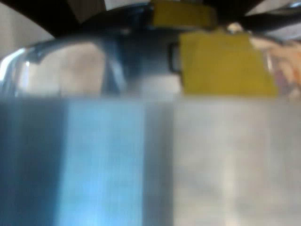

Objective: Put the handle in the coffee machine

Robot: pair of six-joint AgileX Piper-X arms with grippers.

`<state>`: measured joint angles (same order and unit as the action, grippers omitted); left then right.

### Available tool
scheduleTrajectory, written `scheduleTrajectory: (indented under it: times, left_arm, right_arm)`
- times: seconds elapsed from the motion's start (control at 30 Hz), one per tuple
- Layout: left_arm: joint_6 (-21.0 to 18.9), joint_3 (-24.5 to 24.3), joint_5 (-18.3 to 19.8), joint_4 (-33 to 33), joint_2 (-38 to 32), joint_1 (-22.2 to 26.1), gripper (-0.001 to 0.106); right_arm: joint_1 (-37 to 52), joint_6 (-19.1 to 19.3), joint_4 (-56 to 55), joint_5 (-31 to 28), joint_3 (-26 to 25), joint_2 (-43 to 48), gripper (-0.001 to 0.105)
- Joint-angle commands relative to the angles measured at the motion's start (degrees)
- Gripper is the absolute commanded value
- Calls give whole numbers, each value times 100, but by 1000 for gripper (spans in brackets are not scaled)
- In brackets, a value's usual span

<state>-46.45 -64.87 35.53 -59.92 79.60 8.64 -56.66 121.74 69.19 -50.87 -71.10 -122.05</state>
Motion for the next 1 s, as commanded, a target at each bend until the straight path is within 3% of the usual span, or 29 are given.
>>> scheduleTrajectory:
  times: [0.03, 0.33, 0.6, 0.63, 0.8, 1.0]
  left_arm:
    - [175, -31, 119, -339, -44, -26, 0]
    - [196, -31, 602, -810, -258, -26, 0]
    - [119, -31, 591, -1077, -275, -373, 0]
    - [-68, -31, 579, -1091, -275, -520, 0]
    - [-247, -31, 560, -1183, -275, -648, 0]
    - [-258, 442, 549, -1151, -447, -648, 0]
  right_arm:
    - [38, 22, 551, 61, -164, 336, 37]
    - [38, 22, 551, 61, -177, 336, 37]
    - [38, 22, 551, 61, -177, 336, 37]
    - [38, 22, 551, 61, -177, 336, 37]
    - [38, 22, 551, 61, -177, 336, 37]
    - [38, 22, 551, 61, -177, 336, 37]
